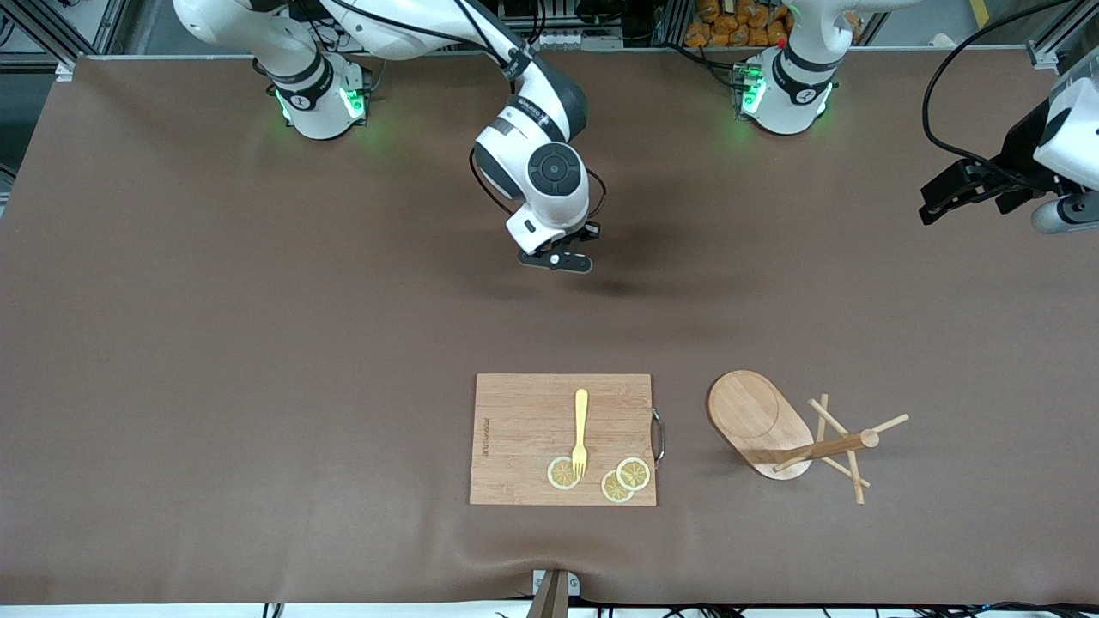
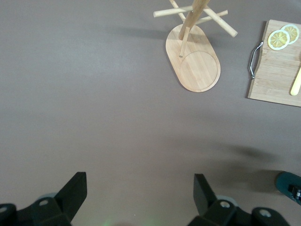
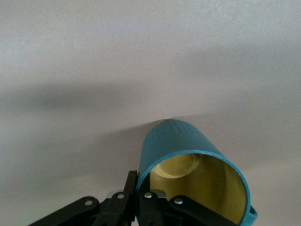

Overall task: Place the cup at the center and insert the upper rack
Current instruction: 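Lift the teal mug and carry it toward the table center, then lower the teal mug onto the table center with the right gripper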

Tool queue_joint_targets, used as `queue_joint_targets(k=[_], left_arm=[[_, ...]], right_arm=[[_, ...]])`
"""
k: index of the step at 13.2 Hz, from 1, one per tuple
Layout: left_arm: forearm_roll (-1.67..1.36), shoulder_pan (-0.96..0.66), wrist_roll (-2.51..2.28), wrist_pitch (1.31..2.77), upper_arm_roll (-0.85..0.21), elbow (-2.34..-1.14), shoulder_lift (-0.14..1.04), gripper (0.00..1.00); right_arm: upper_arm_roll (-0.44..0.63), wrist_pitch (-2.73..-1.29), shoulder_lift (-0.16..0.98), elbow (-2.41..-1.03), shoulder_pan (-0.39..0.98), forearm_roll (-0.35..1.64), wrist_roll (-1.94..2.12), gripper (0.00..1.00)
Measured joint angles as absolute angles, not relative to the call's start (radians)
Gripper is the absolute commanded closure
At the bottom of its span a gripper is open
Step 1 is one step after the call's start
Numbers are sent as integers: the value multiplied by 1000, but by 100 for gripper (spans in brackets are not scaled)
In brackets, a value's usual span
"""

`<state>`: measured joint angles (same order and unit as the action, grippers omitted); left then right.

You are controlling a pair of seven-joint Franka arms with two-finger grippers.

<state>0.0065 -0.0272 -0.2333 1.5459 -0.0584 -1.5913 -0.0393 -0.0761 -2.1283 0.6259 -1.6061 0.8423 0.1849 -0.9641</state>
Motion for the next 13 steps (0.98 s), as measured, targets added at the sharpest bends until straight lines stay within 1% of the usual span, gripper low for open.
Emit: queue_joint_targets(k=[7, 11, 12, 13], left_arm=[[3, -31, -233, 1546, -60, -1591, -32, 0], [3, -34, -233, 1546, -87, -1591, -32, 0], [3, -34, -233, 1546, -89, -1591, -32, 0], [3, -33, -233, 1546, -88, -1591, -32, 0]], right_arm=[[-74, -2154, 636, -1605, 843, 153, -965, 100], [-73, -2156, 641, -1605, 843, 153, -965, 100], [-73, -2156, 642, -1605, 843, 153, -965, 94], [-73, -2156, 643, -1605, 843, 153, -965, 84]])
